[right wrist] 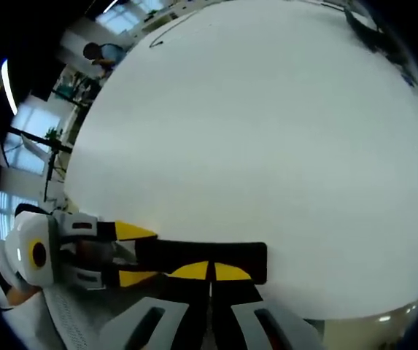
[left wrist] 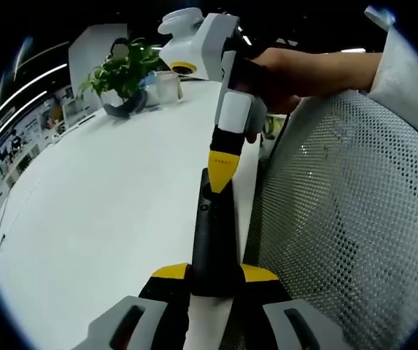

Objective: Press the specified remote control buttons in sequence, fully releasing each button before pressing the next.

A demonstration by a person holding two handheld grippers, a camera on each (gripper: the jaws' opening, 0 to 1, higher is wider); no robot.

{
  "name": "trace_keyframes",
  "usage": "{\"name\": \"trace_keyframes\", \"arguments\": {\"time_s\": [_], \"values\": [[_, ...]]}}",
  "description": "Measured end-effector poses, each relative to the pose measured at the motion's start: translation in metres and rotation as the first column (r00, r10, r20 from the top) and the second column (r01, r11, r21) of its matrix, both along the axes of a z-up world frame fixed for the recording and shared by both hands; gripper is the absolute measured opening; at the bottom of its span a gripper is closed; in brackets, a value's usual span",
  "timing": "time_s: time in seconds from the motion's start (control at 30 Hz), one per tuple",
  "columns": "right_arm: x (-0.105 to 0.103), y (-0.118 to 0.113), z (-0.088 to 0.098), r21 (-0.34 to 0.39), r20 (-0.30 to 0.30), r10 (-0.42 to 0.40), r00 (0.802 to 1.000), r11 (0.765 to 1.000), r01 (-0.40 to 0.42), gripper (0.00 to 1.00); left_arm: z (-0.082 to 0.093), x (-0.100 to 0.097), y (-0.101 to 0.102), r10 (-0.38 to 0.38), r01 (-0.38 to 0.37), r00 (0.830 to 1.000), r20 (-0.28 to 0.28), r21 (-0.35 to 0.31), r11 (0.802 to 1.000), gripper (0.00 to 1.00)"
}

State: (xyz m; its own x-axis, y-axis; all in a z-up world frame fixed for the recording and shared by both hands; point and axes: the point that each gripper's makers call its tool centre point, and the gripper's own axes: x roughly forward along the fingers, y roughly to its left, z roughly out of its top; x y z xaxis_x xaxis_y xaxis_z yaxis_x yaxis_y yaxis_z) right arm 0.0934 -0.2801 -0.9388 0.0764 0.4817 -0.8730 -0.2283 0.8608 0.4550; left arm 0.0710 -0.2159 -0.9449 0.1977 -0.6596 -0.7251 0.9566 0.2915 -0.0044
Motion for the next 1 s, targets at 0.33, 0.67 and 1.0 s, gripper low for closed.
{"name": "trace_keyframes", "arguments": {"time_s": [0.33,0.67,1.0], "values": [[0.000,0.003,0.002,0.009,0.001,0.002,1.000,1.000,-0.002,0.00,0.000,0.000,0.000,-0.004,0.004,1.000,0.001,-0.003,1.000,0.24],[0.007,0.017,0.012,0.115,0.030,-0.013,0.999,0.993,0.010,0.00,0.001,-0.002,-0.003,-0.027,0.027,1.000,0.008,-0.001,1.000,0.24],[0.003,0.023,0.006,0.107,0.008,0.033,0.999,0.994,-0.034,0.00,0.000,-0.003,-0.005,-0.035,0.035,0.999,0.007,-0.002,0.999,0.24]]}}
